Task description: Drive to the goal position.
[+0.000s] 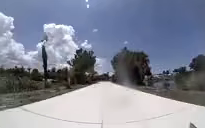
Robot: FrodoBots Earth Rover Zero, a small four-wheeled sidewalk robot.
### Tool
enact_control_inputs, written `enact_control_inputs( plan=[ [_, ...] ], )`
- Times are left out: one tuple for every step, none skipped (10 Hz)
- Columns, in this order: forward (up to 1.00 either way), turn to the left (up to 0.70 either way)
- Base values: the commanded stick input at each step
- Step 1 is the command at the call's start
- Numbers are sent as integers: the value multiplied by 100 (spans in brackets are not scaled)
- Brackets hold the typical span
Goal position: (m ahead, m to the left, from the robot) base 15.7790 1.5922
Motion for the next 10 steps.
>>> enact_control_inputs(
  plan=[
    [85, 0],
    [85, 0],
    [85, 0],
    [85, 0],
    [85, 0],
    [85, 0],
    [85, 0],
    [85, 0],
    [85, 0],
    [85, 0]
  ],
)
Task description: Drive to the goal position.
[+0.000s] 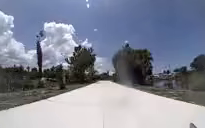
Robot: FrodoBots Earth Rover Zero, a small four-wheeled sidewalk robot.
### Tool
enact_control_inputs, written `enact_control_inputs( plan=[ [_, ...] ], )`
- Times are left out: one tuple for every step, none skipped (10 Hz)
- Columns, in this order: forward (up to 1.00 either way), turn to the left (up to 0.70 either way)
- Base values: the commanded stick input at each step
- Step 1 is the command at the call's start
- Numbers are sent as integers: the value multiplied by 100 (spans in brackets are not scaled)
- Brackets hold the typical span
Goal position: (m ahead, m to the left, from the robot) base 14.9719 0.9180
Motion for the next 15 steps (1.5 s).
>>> enact_control_inputs(
  plan=[
    [85, 0],
    [85, 0],
    [85, 0],
    [85, 0],
    [85, 0],
    [85, 0],
    [85, 0],
    [85, 0],
    [85, 0],
    [85, 0],
    [85, 0],
    [85, 0],
    [85, 0],
    [85, 0],
    [85, 0]
  ],
)
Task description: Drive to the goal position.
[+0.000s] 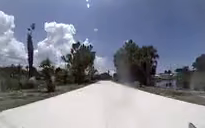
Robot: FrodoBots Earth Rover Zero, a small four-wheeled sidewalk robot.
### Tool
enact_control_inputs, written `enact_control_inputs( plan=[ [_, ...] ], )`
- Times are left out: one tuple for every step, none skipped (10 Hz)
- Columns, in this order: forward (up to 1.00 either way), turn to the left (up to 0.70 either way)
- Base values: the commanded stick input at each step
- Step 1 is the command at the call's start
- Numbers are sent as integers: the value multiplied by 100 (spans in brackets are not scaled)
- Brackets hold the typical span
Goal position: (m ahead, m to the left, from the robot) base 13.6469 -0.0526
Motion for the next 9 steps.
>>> enact_control_inputs(
  plan=[
    [85, 0],
    [85, 0],
    [85, 0],
    [85, 0],
    [85, 0],
    [85, 0],
    [85, 0],
    [85, 0],
    [85, 0]
  ],
)
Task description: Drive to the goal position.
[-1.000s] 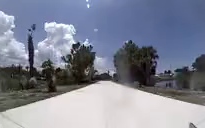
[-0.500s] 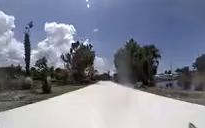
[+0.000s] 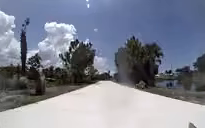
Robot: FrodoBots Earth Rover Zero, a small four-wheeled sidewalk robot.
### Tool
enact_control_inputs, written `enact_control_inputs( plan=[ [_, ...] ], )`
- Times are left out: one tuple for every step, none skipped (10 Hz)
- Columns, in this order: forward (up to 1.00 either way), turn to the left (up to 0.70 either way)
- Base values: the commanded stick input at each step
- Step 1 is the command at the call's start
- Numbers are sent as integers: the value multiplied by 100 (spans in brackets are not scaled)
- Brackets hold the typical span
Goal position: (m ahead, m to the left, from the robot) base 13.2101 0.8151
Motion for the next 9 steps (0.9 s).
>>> enact_control_inputs(
  plan=[
    [85, 0],
    [85, 0],
    [85, 0],
    [85, 0],
    [85, 0],
    [85, 0],
    [85, 0],
    [85, 0],
    [85, 0]
  ],
)
